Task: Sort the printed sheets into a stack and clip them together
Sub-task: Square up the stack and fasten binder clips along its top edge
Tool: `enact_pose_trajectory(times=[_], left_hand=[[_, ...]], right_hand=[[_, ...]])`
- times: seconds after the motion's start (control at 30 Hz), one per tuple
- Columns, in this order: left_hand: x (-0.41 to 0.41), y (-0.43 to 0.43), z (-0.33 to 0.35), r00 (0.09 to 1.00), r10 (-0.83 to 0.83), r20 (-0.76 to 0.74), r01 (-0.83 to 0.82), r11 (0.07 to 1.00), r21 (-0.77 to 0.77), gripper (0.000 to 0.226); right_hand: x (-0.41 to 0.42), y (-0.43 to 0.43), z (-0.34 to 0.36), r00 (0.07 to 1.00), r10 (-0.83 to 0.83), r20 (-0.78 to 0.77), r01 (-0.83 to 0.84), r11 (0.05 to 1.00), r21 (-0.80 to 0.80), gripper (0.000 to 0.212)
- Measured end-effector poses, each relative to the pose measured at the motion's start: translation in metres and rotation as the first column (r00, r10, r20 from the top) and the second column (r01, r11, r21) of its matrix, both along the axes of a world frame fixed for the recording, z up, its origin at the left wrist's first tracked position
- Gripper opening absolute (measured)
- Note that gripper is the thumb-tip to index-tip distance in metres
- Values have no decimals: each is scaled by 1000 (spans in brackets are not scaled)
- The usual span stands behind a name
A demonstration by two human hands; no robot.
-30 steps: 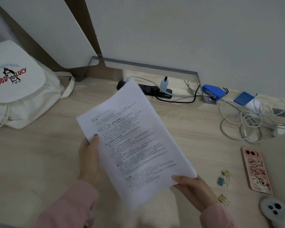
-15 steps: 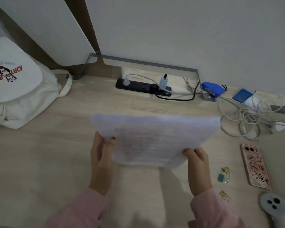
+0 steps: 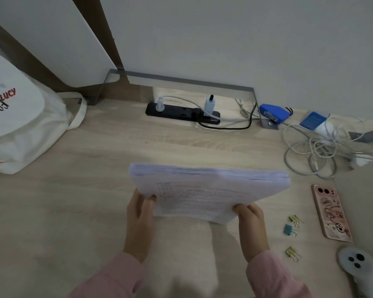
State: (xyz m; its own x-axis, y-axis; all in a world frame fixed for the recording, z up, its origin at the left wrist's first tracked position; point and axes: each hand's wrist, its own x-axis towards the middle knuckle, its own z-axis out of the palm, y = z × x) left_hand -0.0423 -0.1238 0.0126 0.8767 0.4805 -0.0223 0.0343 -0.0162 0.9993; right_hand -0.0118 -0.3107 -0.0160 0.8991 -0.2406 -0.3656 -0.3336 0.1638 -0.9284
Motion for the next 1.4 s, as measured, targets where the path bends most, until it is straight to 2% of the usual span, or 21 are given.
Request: enact_pose_trajectory(times=[0.17, 0.23, 0.37, 0.47, 0.53, 0.63, 0.7, 0.73, 0.8, 0.87, 0.93, 1.03, 1.1, 1.27, 1.4], left_hand=[[-1, 1, -3, 999, -42, 12, 42, 999, -24, 21], [1, 0, -3, 997, -73, -11, 73, 997, -20, 20], [8, 5, 3, 973, -229, -13, 230, 973, 13, 17], [16, 14, 0, 946, -300, -121, 304, 952, 17, 8], [23, 11, -8, 927, -304, -219, 317, 948, 24, 15], [29, 2, -29, 875, -298, -382, 303, 952, -50, 16], [31, -4, -47, 821, -305, -482, 294, 951, -102, 23], [33, -6, -57, 799, -301, -521, 286, 952, -112, 27], [36, -10, -73, 774, -280, -568, 263, 958, -114, 21], [41, -11, -85, 765, -245, -596, 238, 967, -91, 13], [46, -10, -92, 759, -217, -614, 221, 973, -71, 13], [52, -5, -99, 735, -188, -651, 206, 977, -50, 15], [54, -2, -102, 719, -180, -671, 209, 977, -39, 20], [60, 5, -102, 726, -133, -675, 178, 984, -3, 21], [65, 15, -104, 751, -84, -655, 150, 988, 46, 19]], right_hand=[[-1, -4, -1, 1000, 10, 10, -10, 1000, 2, 33], [0, -3, 0, 1000, 17, -19, -17, 1000, -2, 37], [2, -12, 5, 994, 90, -54, -89, 996, 10, 28], [3, -23, 4, 977, 178, -118, -180, 984, -6, 29], [1, -29, 0, 960, 223, -170, -227, 974, -8, 31], [-6, -41, -12, 949, 250, -192, -258, 966, -19, 29], [-15, -55, -27, 964, 196, -179, -228, 957, -181, 29], [-20, -66, -37, 976, 149, -160, -198, 914, -353, 31], [-30, -89, -54, 992, 59, -115, -123, 705, -698, 43], [-37, -112, -71, 994, -27, -106, -75, 537, -840, 57], [-40, -129, -80, 980, -126, -156, -76, 487, -870, 67], [-36, -145, -90, 946, -183, -266, -123, 557, -821, 75], [-31, -147, -98, 952, -156, -262, -126, 582, -804, 74], [-10, -133, -111, 981, -36, -191, -147, 501, -853, 58], [9, -111, -112, 983, 77, -169, -185, 486, -854, 54]])
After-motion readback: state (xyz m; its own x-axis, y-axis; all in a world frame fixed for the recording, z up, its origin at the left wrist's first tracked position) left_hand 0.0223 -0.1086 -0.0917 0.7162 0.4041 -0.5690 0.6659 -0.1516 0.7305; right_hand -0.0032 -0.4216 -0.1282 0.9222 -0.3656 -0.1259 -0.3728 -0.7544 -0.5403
